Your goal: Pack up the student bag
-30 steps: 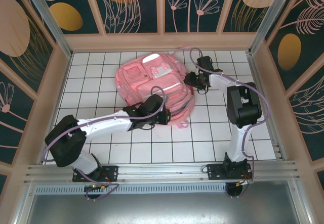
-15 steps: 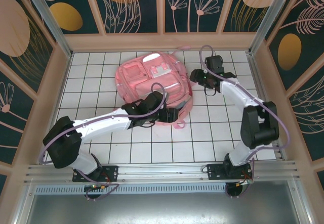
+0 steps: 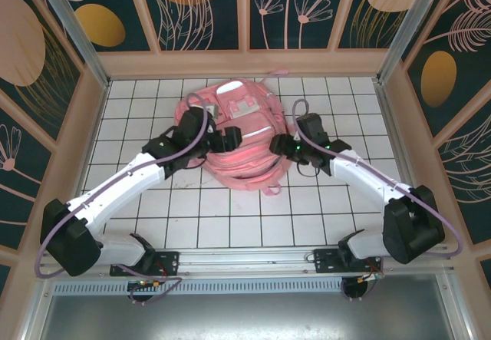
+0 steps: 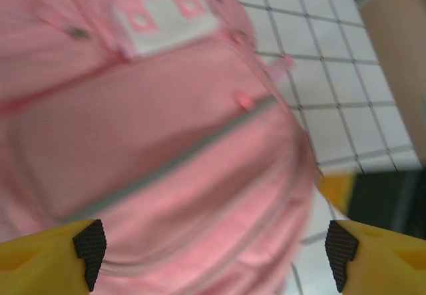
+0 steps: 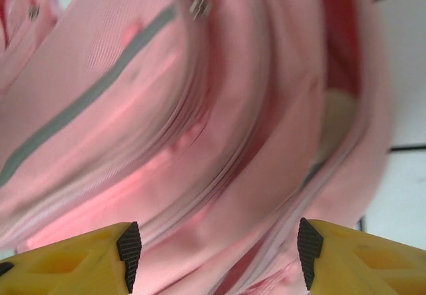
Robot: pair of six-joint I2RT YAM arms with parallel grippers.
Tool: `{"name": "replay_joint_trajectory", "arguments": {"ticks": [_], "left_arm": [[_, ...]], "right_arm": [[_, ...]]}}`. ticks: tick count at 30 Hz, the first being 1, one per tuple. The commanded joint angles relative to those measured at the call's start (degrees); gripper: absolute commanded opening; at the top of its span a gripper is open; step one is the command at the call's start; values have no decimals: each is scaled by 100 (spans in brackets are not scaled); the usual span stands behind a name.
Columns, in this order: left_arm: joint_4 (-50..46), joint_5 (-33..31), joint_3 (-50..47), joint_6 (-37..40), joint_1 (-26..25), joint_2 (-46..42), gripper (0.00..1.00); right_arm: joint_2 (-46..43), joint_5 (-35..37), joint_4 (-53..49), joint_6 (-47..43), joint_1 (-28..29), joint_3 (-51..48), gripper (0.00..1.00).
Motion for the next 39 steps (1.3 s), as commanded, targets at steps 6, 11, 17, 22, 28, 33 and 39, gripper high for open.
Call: {"name": "replay_joint_trajectory", "arguments": {"ticks": [6, 11, 17, 22, 28, 33, 39], "left_arm": [[283, -19, -418, 431, 1607, 644, 86], [906, 504, -349, 192, 2358, 1418, 85], [1325, 1017, 37, 187, 2559, 2160, 70], [1434, 996, 68, 230, 2559, 2540, 44], [1464, 1032, -345, 113, 2559, 2353, 0], [1724, 1313, -1186, -321, 2537, 1748, 0], [2104, 1455, -2020, -1081, 2075, 997, 0]], "right_arm": [[-56, 85, 570, 880, 811, -454, 66], [132, 156, 628, 966, 1050, -458, 66], [400, 291, 629, 908, 1074, -359, 65], [689, 391, 558, 747, 1029, -156, 63], [855, 475, 458, 375, 509, -59, 56], [1209, 394, 430, -134, -170, 143, 54], [1845, 377, 380, -711, -881, 773, 54]]}}
